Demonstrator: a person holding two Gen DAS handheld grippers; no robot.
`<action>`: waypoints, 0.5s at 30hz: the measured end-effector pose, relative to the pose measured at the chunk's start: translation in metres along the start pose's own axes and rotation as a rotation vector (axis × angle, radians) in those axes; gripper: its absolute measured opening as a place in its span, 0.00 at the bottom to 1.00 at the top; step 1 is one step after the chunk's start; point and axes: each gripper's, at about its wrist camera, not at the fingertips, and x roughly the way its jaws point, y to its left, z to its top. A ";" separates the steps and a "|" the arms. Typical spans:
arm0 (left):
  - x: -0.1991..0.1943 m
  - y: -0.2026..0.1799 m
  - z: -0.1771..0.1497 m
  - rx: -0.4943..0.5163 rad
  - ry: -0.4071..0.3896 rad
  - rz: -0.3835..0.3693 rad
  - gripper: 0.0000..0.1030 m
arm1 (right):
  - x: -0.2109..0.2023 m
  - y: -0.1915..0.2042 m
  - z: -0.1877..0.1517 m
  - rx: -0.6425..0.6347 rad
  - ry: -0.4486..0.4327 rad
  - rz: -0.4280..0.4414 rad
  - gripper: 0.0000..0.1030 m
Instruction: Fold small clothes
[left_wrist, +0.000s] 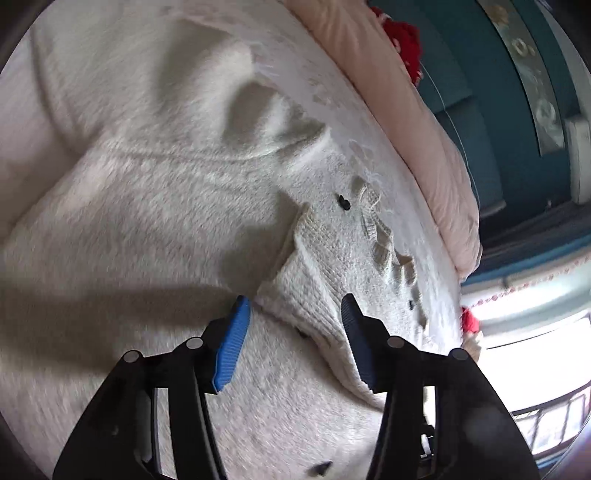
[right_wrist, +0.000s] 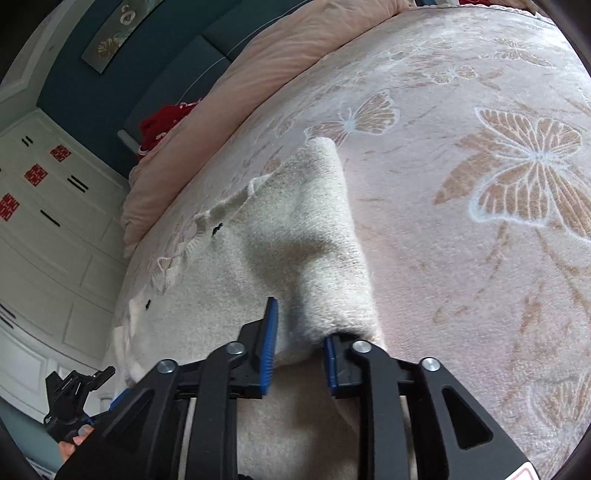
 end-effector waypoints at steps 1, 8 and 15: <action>-0.006 -0.001 -0.002 -0.032 -0.022 -0.030 0.55 | -0.001 0.000 -0.002 -0.009 -0.005 0.000 0.24; 0.030 -0.012 0.008 -0.049 -0.009 -0.013 0.40 | 0.011 0.017 -0.001 -0.032 -0.007 -0.011 0.39; -0.016 -0.093 0.041 0.265 -0.161 -0.147 0.08 | -0.013 0.042 0.018 -0.068 -0.117 0.065 0.08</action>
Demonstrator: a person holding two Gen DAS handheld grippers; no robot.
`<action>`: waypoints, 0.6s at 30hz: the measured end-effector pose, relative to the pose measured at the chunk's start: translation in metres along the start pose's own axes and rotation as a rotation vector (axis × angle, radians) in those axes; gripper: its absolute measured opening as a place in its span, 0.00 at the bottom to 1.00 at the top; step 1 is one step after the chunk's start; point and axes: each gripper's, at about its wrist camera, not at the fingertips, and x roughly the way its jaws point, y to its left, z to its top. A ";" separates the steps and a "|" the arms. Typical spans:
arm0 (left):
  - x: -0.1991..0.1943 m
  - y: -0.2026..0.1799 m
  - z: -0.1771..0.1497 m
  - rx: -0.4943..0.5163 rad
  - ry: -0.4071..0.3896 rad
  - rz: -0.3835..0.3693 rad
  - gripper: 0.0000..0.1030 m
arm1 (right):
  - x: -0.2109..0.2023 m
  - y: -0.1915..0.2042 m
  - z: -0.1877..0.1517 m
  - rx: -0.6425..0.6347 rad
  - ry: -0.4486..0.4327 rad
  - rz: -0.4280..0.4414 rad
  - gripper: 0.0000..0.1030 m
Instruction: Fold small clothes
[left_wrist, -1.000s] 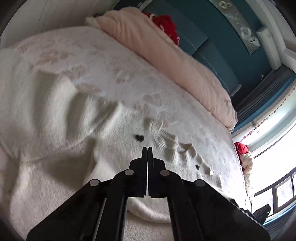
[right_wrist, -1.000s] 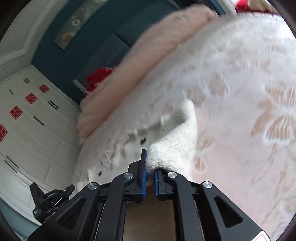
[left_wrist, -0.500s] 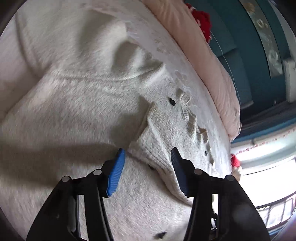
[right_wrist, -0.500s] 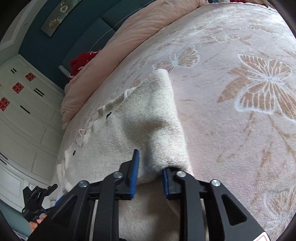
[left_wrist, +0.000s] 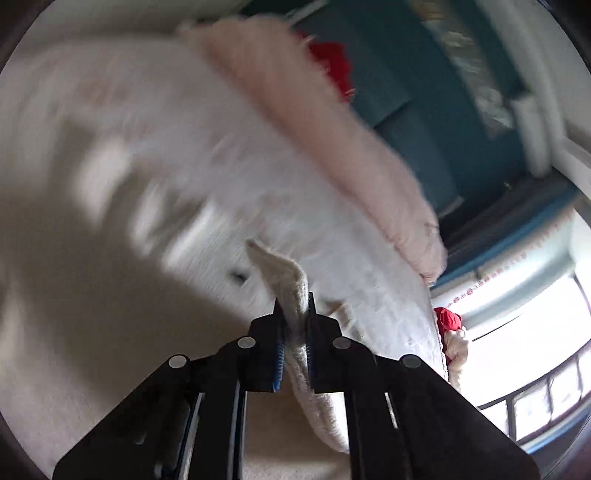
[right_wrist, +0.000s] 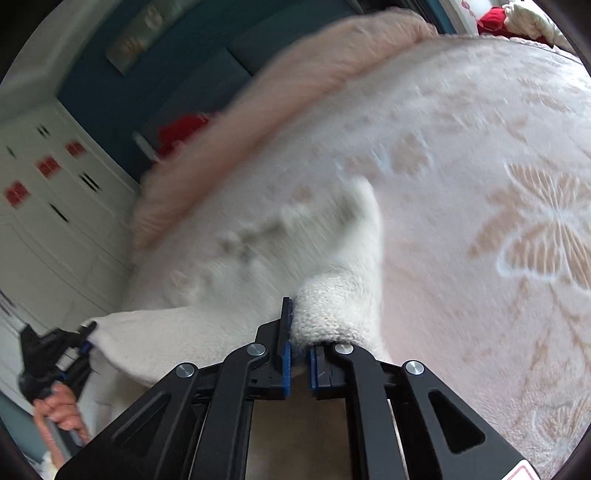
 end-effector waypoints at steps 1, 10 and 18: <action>-0.005 -0.003 0.004 0.025 -0.012 0.004 0.08 | -0.007 0.006 0.003 -0.015 -0.027 0.020 0.08; 0.044 0.079 -0.051 0.037 0.139 0.204 0.08 | 0.025 -0.020 -0.014 -0.015 0.162 -0.135 0.08; 0.045 0.085 -0.058 0.093 0.117 0.188 0.11 | -0.040 0.031 -0.033 -0.246 0.045 -0.258 0.20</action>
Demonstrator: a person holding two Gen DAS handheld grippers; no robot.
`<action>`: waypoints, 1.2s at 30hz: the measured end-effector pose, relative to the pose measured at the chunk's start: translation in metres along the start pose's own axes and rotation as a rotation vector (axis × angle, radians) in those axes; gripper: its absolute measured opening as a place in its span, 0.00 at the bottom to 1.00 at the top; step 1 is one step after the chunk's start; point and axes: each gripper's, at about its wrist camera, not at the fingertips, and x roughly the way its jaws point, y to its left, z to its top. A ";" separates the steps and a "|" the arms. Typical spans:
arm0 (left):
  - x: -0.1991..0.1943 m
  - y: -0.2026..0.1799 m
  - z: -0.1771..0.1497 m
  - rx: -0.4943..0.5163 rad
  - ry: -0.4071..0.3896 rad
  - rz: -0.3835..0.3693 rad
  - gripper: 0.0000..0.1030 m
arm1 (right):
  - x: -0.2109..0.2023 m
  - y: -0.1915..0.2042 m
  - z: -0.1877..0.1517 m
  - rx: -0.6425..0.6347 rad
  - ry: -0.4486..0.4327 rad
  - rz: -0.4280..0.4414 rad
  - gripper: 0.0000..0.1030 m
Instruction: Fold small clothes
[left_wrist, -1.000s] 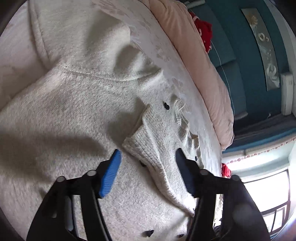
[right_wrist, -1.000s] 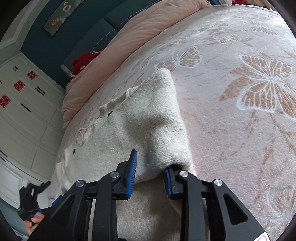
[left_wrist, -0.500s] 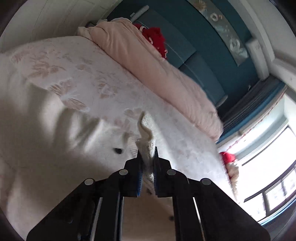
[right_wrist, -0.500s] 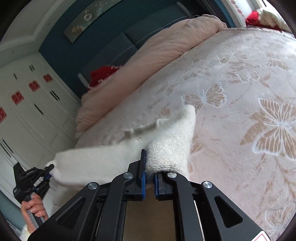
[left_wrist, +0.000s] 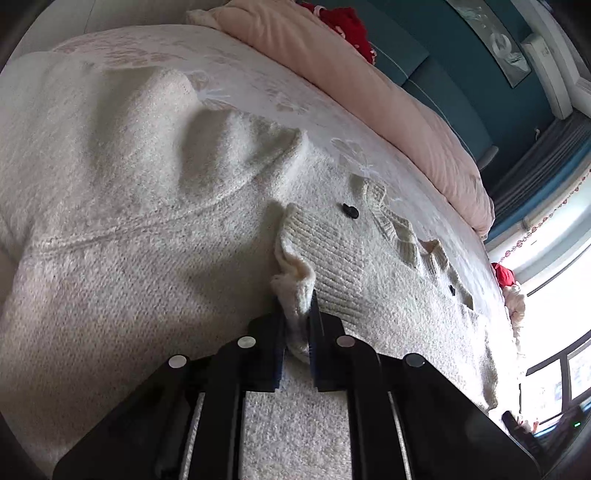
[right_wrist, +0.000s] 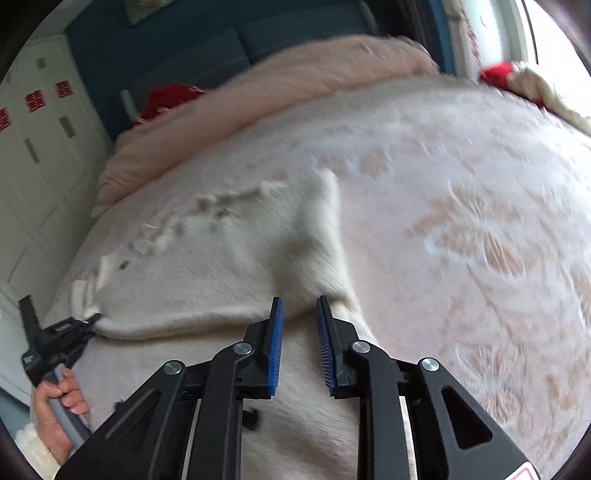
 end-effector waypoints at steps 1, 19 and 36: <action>0.000 0.001 0.000 -0.010 -0.006 -0.013 0.11 | 0.004 0.011 0.010 -0.042 -0.002 0.013 0.20; -0.031 0.034 -0.010 -0.103 -0.077 -0.103 0.17 | 0.084 0.001 0.008 -0.096 0.057 -0.194 0.07; -0.205 0.325 0.144 -0.578 -0.351 0.469 0.71 | 0.086 0.026 -0.003 -0.195 0.017 -0.312 0.09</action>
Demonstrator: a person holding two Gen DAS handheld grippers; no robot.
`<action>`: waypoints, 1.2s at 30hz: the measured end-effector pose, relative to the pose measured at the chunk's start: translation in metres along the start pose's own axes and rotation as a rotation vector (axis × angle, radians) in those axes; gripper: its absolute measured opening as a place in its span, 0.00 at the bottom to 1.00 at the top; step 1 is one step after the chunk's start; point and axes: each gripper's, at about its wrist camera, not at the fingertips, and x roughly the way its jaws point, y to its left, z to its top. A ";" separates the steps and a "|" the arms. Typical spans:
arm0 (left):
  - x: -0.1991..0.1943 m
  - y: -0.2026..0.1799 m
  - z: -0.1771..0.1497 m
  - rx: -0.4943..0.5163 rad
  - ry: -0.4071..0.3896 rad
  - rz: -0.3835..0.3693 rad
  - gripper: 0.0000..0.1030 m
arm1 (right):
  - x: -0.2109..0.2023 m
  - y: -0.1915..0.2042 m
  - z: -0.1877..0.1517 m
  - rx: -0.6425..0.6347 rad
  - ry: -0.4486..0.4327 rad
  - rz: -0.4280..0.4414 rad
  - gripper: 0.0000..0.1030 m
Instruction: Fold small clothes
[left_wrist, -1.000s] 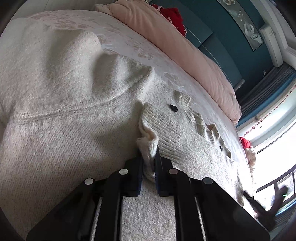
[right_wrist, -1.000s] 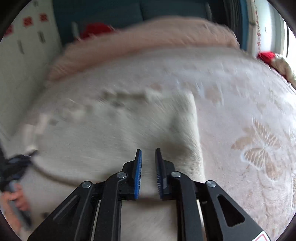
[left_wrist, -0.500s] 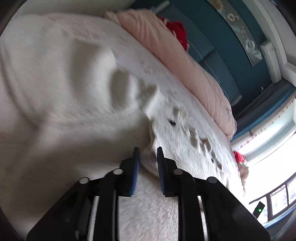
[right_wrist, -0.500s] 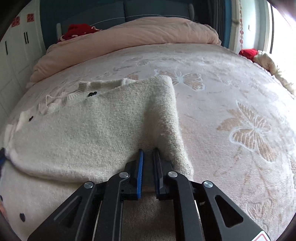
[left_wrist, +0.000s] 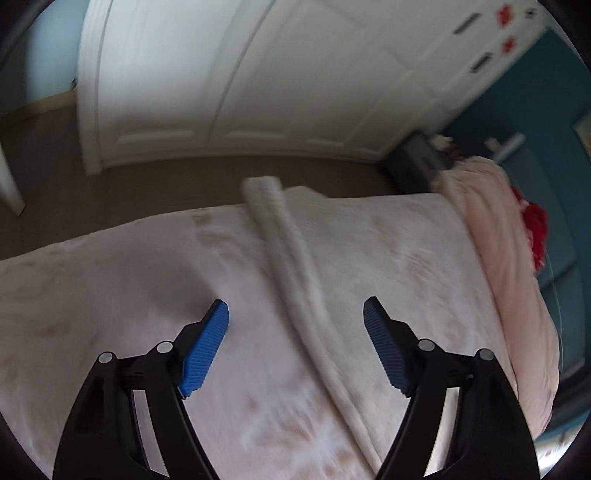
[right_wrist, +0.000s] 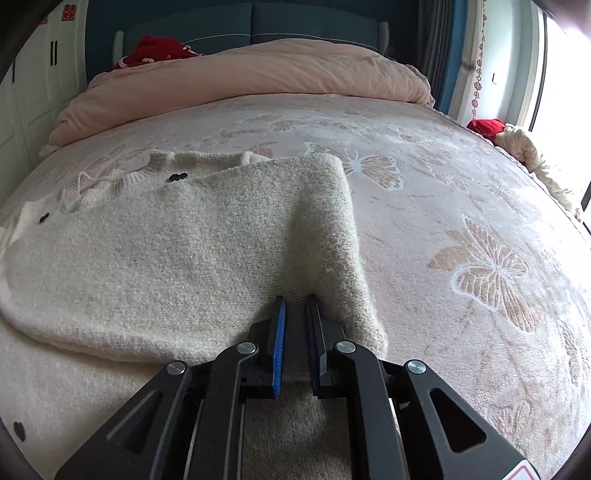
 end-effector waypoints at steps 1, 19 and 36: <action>0.003 0.002 0.003 -0.001 -0.025 -0.005 0.71 | 0.000 0.001 0.000 -0.001 -0.001 -0.003 0.09; -0.167 -0.272 -0.220 0.628 0.072 -0.684 0.09 | 0.004 -0.015 -0.001 0.079 -0.020 0.087 0.09; -0.130 -0.157 -0.334 0.410 0.196 -0.500 0.72 | -0.036 -0.029 0.009 0.156 -0.063 0.256 0.58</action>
